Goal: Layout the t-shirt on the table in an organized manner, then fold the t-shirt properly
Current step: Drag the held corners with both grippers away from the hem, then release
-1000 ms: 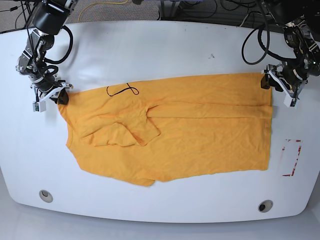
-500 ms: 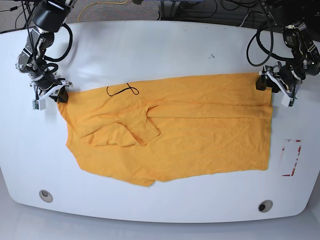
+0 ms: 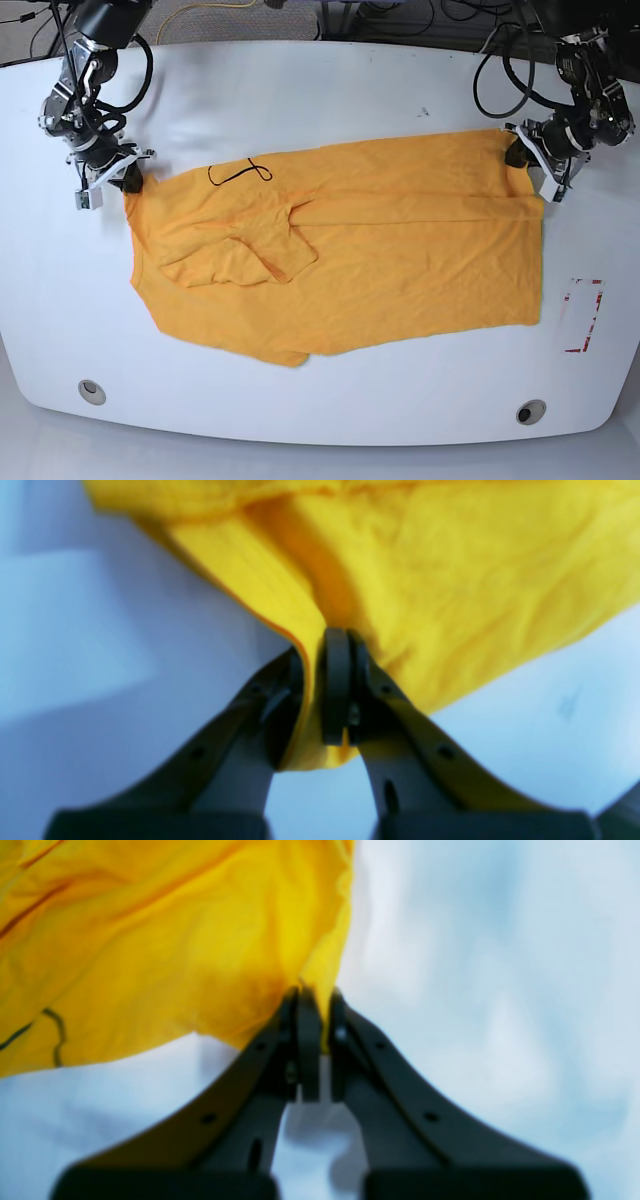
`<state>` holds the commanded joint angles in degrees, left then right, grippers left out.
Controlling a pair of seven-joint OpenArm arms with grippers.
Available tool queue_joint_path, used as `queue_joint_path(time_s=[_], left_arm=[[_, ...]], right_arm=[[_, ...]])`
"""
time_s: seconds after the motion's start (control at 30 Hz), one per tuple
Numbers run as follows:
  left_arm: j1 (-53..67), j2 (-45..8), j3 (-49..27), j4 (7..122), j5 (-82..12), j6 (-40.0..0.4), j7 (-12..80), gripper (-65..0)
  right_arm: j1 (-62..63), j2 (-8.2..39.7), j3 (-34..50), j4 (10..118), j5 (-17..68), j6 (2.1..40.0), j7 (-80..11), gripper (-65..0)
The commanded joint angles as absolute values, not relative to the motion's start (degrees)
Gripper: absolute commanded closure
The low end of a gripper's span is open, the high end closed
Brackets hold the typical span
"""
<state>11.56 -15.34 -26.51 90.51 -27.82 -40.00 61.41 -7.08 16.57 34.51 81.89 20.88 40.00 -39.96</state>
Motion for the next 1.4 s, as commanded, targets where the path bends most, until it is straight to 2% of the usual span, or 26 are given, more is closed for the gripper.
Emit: queue_joint_path(time_s=[0.23, 0.4, 0.63, 0.77, 1.0, 1.27, 1.33, 1.4], left_arm=[[15.2, -16.5, -26.5, 95.4, -27.8, -40.0, 61.7, -1.1], [17.3, -17.7, -26.5, 96.1, -27.8, -40.0, 61.7, -1.1], [20.0, -19.0, -26.3, 98.8, -27.9, -40.0, 61.7, -1.1], [21.8, -19.3, -24.5, 101.1, -27.9, -40.0, 61.7, -1.1], [24.7, -19.3, -22.5, 103.6, -27.9, -40.0, 61.7, -1.1], [27.7, -19.4, -22.0, 104.5, -27.9, -40.0, 61.7, -1.4], [27.8, -20.0, -22.1, 104.5, -27.9, -40.0, 61.7, -3.3], [27.7, -20.6, -22.0, 104.5, -27.9, -40.0, 61.7, -9.4]], right_arm=[[-14.9, 15.4, 34.9, 88.5, 21.0, 40.0, -40.6, -0.2], [-19.9, 13.1, 41.3, 92.4, 21.0, 40.0, -41.5, -0.5], [-25.5, 12.3, 45.8, 96.7, 21.0, 40.0, -45.6, -0.5], [-28.6, 12.1, 46.9, 99.1, 21.2, 40.0, -47.0, -0.3], [-32.0, 9.0, 49.3, 103.2, 20.9, 40.0, -47.5, -0.5], [-33.9, 8.9, 49.5, 103.6, 21.0, 40.0, -47.5, -0.6], [-33.9, 8.9, 49.5, 103.6, 21.0, 40.0, -47.5, -0.6], [-33.9, 8.9, 49.5, 103.6, 21.0, 40.0, -47.5, -1.0]])
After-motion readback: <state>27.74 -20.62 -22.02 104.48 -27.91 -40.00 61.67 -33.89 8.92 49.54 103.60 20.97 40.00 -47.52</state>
